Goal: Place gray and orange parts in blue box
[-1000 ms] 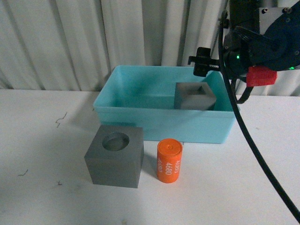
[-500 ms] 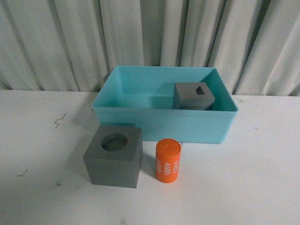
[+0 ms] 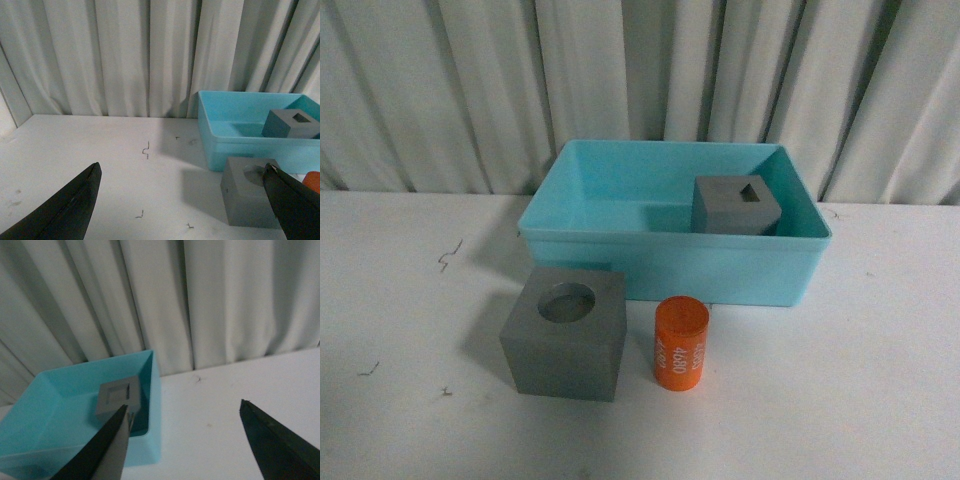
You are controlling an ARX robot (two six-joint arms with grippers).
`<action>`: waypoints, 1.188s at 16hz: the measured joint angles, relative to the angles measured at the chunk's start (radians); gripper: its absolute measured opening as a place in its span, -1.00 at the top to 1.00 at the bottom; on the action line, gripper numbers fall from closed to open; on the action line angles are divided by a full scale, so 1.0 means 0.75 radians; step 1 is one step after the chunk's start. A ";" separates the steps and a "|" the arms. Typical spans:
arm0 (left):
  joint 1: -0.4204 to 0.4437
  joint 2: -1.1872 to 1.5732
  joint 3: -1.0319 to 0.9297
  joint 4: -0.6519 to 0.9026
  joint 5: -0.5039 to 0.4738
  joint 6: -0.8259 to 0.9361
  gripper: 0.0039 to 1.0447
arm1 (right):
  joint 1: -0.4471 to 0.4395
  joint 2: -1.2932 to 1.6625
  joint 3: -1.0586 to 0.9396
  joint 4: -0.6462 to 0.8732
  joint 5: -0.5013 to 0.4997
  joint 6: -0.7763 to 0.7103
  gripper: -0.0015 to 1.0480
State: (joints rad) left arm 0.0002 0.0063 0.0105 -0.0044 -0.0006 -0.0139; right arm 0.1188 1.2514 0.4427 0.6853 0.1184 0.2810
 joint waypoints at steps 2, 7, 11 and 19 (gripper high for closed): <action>0.001 0.000 0.000 0.001 0.001 0.000 -0.88 | -0.030 -0.129 -0.160 0.204 -0.026 -0.253 0.03; 0.001 0.000 0.000 0.001 -0.002 0.000 -0.88 | -0.163 -0.390 -0.375 0.147 -0.146 -0.365 0.97; 0.001 0.000 0.000 0.001 0.001 0.000 -0.88 | -0.165 -0.610 -0.477 0.022 -0.155 -0.366 0.96; 0.001 0.000 0.000 0.001 0.001 0.000 -0.88 | -0.165 -1.001 -0.575 -0.257 -0.155 -0.367 0.96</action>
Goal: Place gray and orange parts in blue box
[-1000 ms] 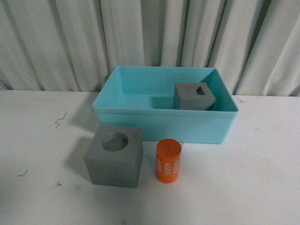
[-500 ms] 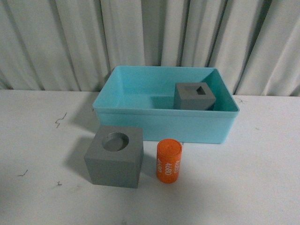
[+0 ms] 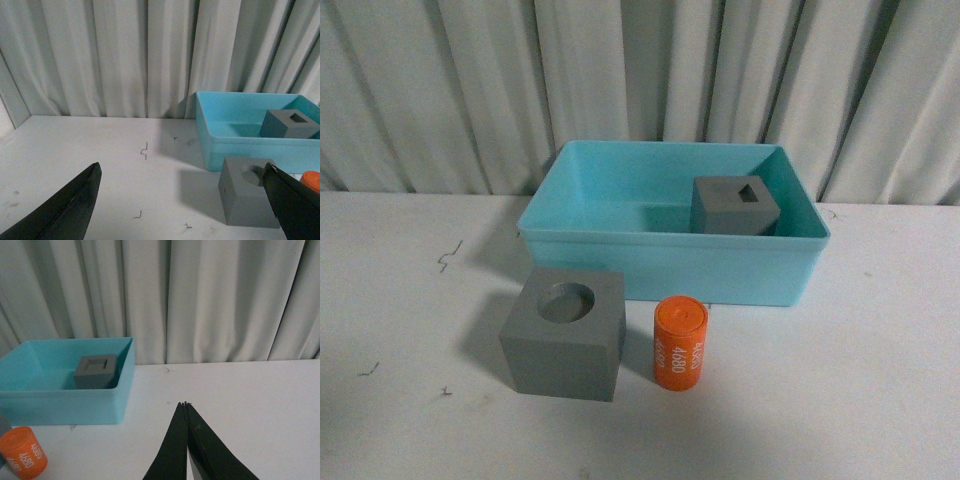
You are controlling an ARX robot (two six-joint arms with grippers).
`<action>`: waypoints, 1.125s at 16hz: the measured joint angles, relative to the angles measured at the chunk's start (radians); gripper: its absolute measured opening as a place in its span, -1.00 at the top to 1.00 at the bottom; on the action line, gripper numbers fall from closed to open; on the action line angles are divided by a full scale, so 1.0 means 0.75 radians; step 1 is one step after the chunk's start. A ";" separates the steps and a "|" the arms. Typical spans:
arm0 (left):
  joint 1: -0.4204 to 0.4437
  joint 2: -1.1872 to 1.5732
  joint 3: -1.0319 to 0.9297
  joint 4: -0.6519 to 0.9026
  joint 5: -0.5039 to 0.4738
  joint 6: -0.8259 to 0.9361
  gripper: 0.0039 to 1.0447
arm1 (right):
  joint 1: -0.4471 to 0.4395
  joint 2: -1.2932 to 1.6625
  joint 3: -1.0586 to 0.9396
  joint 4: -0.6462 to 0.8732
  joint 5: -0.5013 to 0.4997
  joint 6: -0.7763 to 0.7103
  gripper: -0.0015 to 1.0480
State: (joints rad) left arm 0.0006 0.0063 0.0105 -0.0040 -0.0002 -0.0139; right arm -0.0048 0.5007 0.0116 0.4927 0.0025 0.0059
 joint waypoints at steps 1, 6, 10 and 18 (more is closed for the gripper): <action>0.000 0.000 0.000 0.001 0.000 0.000 -0.88 | 0.000 -0.043 0.000 -0.041 -0.001 0.000 0.96; 0.000 0.000 0.000 0.001 0.000 0.000 -0.88 | 0.000 -0.213 0.000 -0.205 -0.001 0.000 0.96; 0.000 0.000 0.000 0.001 0.000 0.000 -0.88 | 0.000 -0.326 0.000 -0.315 0.000 0.000 0.96; 0.000 0.000 0.000 0.001 -0.001 0.000 -0.88 | 0.000 -0.581 0.001 -0.642 -0.003 0.000 0.96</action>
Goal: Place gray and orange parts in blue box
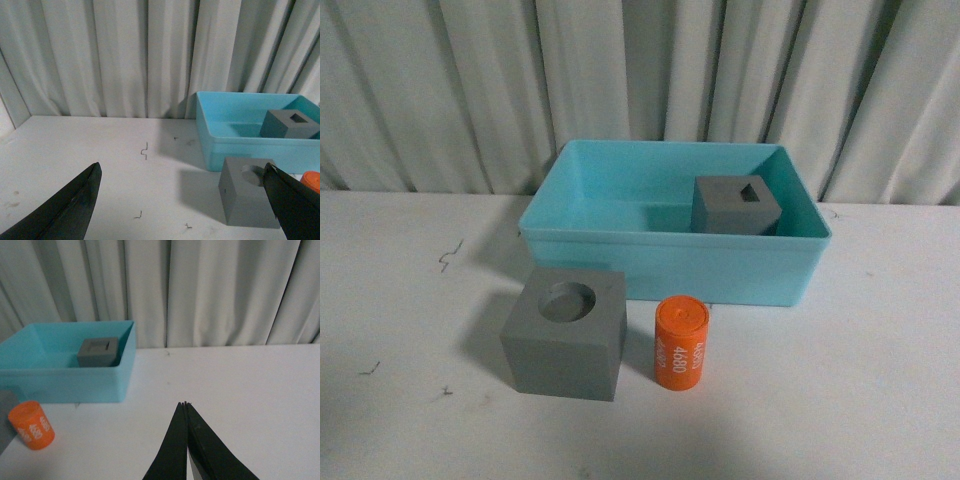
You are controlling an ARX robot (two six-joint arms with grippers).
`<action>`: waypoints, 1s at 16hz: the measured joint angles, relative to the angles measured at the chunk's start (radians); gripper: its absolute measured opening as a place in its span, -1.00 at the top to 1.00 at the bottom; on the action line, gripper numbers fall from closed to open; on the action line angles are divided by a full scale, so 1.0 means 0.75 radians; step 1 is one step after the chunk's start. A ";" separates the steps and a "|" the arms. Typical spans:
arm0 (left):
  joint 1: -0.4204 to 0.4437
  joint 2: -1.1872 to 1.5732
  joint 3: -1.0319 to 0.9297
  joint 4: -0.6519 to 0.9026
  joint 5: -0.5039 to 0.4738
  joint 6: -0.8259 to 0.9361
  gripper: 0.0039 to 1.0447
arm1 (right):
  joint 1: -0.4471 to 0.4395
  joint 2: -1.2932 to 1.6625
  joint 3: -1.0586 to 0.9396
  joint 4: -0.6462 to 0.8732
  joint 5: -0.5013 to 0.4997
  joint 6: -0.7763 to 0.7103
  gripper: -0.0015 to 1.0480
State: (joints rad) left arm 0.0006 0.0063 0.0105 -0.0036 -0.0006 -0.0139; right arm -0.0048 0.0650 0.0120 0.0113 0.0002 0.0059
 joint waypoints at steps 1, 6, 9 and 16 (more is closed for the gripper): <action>0.000 0.000 0.000 0.000 -0.001 0.000 -0.88 | 0.000 -0.075 0.000 -0.017 0.000 0.000 0.96; 0.000 0.000 0.000 0.001 0.001 0.000 -0.88 | 0.000 -0.082 0.000 -0.019 0.001 -0.002 0.44; 0.000 0.000 0.000 0.001 0.001 0.000 -0.88 | 0.000 -0.082 0.000 -0.020 0.001 -0.002 -0.16; 0.001 0.016 0.016 -0.071 0.008 -0.012 -0.88 | 0.000 -0.082 0.000 -0.020 0.000 -0.002 -0.87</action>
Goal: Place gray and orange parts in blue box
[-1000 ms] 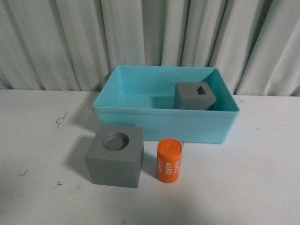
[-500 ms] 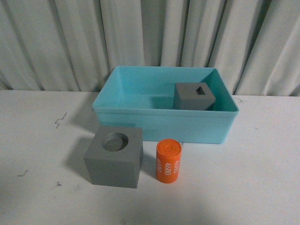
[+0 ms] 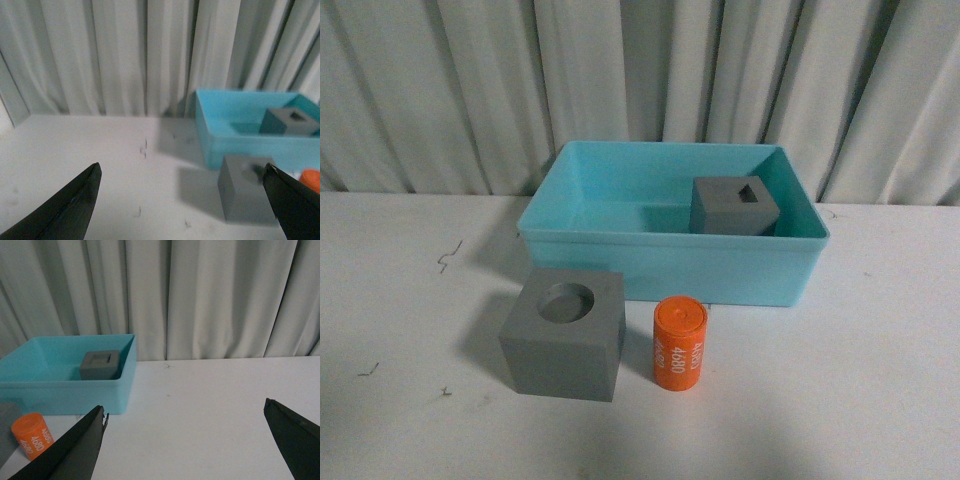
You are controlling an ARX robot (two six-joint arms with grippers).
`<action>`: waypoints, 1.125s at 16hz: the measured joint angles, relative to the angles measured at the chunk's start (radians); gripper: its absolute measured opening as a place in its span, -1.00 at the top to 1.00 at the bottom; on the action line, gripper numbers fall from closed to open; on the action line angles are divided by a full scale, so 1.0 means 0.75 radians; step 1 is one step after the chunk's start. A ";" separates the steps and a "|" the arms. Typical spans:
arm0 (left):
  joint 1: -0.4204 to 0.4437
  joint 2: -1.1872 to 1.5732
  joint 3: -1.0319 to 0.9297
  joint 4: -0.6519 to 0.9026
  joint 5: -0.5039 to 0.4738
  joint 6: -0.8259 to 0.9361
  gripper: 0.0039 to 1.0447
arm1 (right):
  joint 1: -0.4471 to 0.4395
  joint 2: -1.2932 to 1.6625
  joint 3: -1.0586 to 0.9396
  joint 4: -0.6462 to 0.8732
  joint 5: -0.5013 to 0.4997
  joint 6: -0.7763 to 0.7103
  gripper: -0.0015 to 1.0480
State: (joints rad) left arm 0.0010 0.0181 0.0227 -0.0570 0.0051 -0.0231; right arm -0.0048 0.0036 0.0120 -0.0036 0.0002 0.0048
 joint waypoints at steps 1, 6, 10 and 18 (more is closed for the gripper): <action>-0.021 0.221 0.153 -0.331 0.024 -0.078 -0.88 | 0.000 0.000 0.000 0.000 0.001 0.000 -0.87; -0.621 1.415 0.741 0.021 -0.253 -0.379 -0.88 | 0.006 0.000 0.000 -0.001 -0.001 -0.001 -0.87; -0.823 1.941 1.018 0.230 -0.352 -0.362 -0.88 | 0.006 0.000 0.000 0.000 -0.001 0.000 -0.87; -0.657 2.338 1.127 0.331 -0.400 -0.239 -0.88 | 0.006 0.000 0.000 0.000 -0.001 0.000 -0.87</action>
State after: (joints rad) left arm -0.4915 1.7718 0.8677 0.1909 -0.2951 -0.2020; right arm -0.0002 0.0036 0.0120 -0.0036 -0.0002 0.0048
